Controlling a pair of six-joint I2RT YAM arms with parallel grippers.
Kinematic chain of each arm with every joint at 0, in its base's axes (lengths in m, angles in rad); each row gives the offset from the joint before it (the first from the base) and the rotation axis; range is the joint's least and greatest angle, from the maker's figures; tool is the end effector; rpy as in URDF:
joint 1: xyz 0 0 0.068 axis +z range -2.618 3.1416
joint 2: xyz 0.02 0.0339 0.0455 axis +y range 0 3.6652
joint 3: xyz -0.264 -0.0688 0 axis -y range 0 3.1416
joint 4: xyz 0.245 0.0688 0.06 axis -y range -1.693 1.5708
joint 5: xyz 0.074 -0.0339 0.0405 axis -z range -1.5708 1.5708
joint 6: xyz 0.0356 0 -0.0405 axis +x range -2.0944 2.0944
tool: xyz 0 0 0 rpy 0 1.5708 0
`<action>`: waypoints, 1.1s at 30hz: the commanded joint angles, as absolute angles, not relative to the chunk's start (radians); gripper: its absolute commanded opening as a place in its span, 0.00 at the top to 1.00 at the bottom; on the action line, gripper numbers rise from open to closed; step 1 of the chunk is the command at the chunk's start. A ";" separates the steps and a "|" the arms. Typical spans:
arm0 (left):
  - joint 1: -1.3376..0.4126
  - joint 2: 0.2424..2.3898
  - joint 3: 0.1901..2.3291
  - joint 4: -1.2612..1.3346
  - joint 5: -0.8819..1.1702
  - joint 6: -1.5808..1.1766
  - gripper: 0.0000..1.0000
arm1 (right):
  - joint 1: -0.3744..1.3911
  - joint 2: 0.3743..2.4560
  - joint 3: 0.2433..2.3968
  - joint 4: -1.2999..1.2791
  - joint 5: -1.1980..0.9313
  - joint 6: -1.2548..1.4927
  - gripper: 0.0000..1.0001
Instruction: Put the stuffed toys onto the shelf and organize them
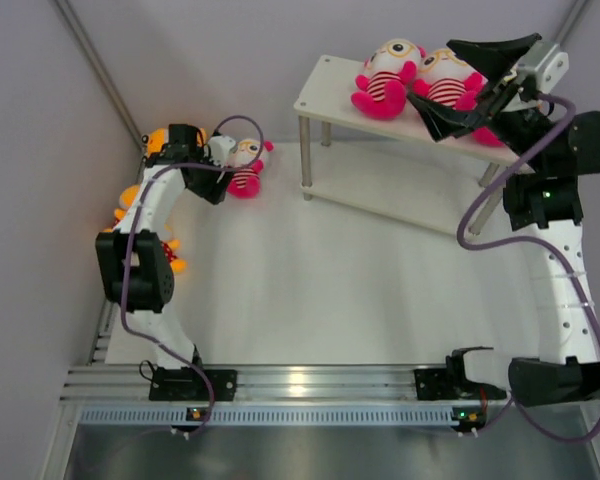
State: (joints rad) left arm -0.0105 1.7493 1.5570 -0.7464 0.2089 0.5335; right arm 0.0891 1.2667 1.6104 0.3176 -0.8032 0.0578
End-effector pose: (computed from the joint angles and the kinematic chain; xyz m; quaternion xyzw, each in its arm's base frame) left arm 0.3830 -0.0114 0.2976 0.2852 0.9018 -0.0158 0.3242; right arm 0.2261 0.0459 0.5651 -0.3575 0.3987 0.2319 0.8121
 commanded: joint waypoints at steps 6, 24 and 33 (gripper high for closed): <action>-0.031 2.128 1.882 -0.624 0.279 0.719 0.19 | 0.094 1.140 1.454 0.371 -0.873 0.066 0.01; -0.031 2.235 1.887 -0.580 0.359 0.772 0.86 | 0.103 1.169 1.447 0.291 -0.839 0.011 0.01; -0.031 1.959 1.828 -0.578 0.391 0.655 1.00 | 0.115 1.135 1.402 0.299 -0.842 0.023 0.01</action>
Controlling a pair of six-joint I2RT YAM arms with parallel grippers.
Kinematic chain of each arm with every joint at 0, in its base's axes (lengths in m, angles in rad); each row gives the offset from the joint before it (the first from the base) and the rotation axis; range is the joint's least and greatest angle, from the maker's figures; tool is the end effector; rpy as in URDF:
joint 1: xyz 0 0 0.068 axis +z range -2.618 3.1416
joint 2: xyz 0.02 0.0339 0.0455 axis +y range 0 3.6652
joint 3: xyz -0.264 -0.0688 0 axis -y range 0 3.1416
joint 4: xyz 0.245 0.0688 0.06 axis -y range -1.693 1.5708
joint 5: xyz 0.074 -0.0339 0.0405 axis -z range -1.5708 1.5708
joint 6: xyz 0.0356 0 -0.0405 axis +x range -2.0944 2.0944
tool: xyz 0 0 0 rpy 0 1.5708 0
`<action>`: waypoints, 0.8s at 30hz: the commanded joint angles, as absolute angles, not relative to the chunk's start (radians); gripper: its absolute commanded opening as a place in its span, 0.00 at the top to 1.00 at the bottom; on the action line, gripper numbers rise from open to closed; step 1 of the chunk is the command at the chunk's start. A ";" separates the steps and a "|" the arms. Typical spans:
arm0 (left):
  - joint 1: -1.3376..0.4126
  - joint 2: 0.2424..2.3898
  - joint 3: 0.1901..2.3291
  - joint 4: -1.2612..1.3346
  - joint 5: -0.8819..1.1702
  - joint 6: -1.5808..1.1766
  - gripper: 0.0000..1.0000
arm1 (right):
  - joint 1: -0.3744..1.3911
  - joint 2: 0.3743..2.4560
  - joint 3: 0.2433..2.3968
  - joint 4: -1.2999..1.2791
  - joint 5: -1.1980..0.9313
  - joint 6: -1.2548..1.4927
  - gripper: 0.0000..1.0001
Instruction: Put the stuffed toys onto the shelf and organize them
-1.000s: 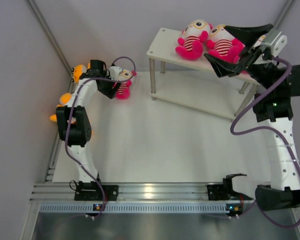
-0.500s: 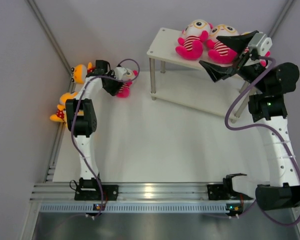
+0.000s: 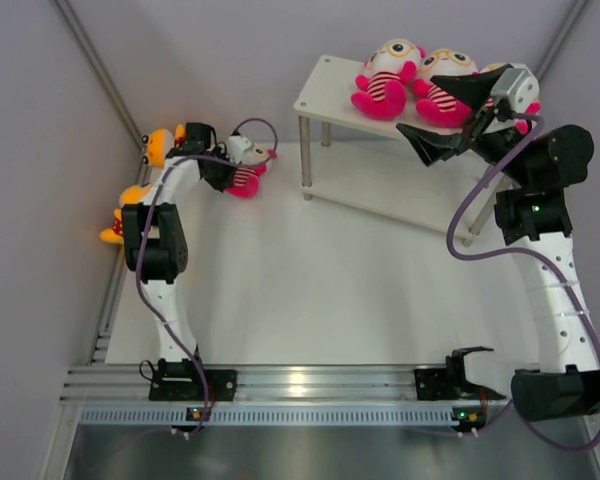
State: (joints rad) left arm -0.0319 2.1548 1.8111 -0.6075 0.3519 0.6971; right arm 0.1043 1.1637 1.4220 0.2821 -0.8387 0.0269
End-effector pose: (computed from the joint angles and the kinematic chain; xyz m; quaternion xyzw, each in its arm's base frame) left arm 0.4782 -0.0275 0.2202 0.3841 0.8571 -0.0596 0.3381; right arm 0.2169 0.0493 0.5268 -0.3715 0.4360 0.2523 0.7799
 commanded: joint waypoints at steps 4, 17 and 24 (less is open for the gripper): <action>-0.034 1.861 1.856 -0.578 0.367 0.695 1.00 | 0.118 1.098 1.365 0.318 -0.841 0.031 0.01; -0.168 1.815 2.311 -0.580 0.296 0.712 1.00 | 0.120 0.993 1.313 0.255 -0.808 -0.025 0.01; -0.343 1.884 2.416 -0.577 0.226 0.696 1.00 | 0.120 0.939 1.284 0.212 -0.769 -0.032 0.01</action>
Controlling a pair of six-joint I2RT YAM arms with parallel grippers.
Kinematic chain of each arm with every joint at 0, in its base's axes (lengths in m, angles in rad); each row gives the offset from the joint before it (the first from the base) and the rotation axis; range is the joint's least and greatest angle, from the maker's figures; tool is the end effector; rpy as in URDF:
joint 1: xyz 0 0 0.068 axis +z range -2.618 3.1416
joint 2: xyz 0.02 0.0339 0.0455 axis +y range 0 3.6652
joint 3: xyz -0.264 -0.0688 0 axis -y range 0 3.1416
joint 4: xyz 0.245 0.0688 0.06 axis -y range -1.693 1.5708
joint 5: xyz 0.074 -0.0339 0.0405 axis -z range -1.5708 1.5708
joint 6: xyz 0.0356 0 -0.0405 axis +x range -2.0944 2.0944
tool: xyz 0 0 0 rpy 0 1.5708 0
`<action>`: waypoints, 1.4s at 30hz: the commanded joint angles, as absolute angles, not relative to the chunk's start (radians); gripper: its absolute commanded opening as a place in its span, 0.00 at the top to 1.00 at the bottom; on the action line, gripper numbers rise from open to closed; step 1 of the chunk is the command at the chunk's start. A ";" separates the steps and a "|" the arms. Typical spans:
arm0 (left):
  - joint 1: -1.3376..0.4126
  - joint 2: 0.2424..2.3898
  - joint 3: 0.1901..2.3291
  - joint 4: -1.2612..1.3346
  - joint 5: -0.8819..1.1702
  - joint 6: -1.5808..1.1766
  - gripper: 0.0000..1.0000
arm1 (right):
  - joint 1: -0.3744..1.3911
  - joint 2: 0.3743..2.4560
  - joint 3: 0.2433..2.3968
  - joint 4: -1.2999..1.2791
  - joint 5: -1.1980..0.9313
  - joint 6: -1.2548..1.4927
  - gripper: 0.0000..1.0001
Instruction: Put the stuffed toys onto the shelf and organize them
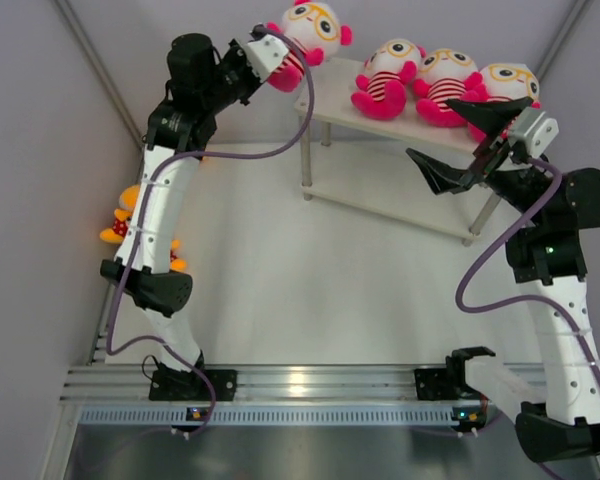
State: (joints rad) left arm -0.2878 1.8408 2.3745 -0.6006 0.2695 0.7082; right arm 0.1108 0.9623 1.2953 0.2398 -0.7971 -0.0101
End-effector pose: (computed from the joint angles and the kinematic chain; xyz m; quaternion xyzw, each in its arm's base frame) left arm 0.3606 -0.1166 0.5370 0.4263 0.5920 0.0453 0.6824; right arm 0.1603 0.0435 0.5205 -0.3668 0.4196 0.2262 0.7989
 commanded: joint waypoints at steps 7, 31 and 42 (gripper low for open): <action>-0.462 1.991 2.440 -0.430 -0.033 0.661 1.00 | 0.118 0.911 1.267 0.195 -0.758 -0.020 0.01; -0.505 2.063 2.482 -0.337 -0.057 0.423 1.00 | 0.120 0.917 1.241 0.183 -0.742 -0.032 0.01; -0.529 2.068 2.445 -0.339 -0.055 0.377 0.85 | 0.120 0.908 1.233 0.181 -0.735 -0.032 0.01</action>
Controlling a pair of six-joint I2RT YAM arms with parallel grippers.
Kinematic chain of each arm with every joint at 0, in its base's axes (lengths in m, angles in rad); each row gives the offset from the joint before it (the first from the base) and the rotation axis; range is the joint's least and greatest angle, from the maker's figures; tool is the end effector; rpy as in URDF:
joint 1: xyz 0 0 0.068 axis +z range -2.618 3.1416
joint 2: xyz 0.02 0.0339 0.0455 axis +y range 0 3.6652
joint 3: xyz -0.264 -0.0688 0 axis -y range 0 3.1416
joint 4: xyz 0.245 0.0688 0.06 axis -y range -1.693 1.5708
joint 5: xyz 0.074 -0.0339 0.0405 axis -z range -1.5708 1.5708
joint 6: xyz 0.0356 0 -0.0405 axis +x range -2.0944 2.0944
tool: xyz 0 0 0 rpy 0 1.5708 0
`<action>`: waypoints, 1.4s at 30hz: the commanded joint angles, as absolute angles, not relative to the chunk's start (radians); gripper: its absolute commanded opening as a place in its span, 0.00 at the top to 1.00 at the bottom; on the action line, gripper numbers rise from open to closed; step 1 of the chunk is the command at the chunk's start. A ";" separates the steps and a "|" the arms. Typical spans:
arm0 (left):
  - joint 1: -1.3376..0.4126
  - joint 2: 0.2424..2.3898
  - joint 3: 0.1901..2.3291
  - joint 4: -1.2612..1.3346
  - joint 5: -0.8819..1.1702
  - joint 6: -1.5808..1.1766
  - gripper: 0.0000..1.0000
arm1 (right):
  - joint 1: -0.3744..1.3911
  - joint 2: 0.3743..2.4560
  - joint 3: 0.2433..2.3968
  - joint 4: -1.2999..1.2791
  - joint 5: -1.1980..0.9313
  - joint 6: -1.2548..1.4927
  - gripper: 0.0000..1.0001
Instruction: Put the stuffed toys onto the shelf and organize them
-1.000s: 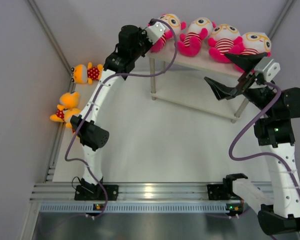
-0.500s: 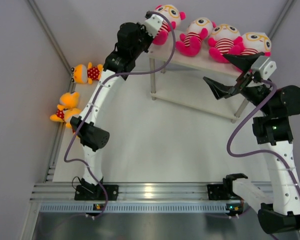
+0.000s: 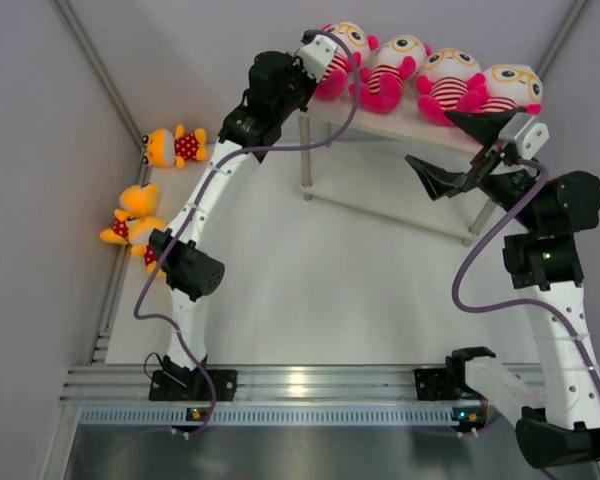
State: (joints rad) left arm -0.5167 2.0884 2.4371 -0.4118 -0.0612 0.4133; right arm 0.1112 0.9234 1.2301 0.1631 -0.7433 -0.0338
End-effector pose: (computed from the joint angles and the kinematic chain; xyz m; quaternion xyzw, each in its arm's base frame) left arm 0.4095 -0.2301 0.4761 0.3081 0.6607 -0.0131 0.6844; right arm 0.1619 0.0423 0.5006 -0.3440 0.4637 0.2206 0.7861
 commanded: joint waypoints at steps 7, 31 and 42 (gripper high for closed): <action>-0.529 2.036 2.434 -0.350 -0.048 0.365 0.37 | 0.120 0.911 1.232 0.178 -0.736 -0.022 0.01; -0.399 1.444 1.810 -0.877 -0.288 0.416 0.02 | 0.166 1.015 1.239 0.052 -0.605 0.089 0.01; 0.202 1.308 1.241 -0.878 -0.060 0.324 0.02 | 0.636 1.129 1.138 -0.085 -0.409 -0.094 0.01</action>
